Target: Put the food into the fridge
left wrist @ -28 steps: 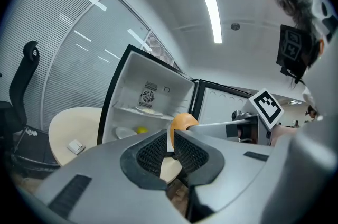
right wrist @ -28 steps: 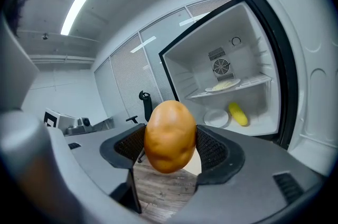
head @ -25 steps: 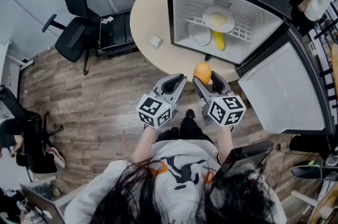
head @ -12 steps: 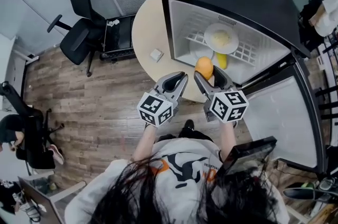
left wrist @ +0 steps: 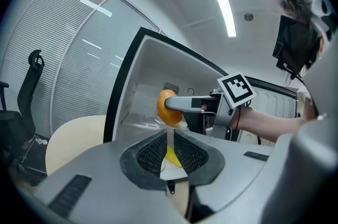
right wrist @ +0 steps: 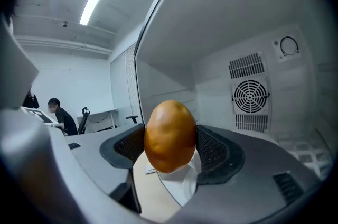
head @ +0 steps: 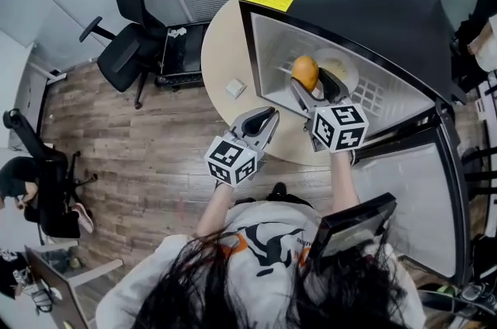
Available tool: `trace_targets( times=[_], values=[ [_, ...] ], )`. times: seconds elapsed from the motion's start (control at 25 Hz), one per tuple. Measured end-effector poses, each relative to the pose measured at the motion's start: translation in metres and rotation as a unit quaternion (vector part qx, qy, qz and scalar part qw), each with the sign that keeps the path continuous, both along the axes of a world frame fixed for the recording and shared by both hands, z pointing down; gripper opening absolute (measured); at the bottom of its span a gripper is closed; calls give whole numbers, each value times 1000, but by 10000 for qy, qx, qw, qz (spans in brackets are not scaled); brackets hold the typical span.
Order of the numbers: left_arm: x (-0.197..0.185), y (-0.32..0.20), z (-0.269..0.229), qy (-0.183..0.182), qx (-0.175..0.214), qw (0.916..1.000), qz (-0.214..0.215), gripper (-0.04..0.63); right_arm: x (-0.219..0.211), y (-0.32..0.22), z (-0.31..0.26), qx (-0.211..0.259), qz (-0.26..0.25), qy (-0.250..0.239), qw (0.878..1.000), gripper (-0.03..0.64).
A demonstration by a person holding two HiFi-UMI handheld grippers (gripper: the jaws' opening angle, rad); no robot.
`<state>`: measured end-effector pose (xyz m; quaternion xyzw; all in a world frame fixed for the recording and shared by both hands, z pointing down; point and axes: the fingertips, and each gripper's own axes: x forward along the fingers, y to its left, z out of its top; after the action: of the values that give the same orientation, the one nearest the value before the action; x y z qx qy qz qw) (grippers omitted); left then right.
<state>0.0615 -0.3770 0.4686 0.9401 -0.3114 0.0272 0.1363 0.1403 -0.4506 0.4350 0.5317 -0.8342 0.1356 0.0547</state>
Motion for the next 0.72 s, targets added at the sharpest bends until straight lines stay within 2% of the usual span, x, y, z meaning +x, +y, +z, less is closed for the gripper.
trace_targets(
  times=[0.24,0.48,0.72],
  values=[
    [-2,-10,4,-72,-11,9999,-77,37,1,-37,5,-29,-299,739,9968,310],
    [3,-13,7,-93,-29,10000,-19,37,2,-65,12,-85,-490,1591,9860,310],
    [10,-12,7,-102,4,9999,131,37,-3,-88,21,-206,-614,2112,9753,310]
  ],
)
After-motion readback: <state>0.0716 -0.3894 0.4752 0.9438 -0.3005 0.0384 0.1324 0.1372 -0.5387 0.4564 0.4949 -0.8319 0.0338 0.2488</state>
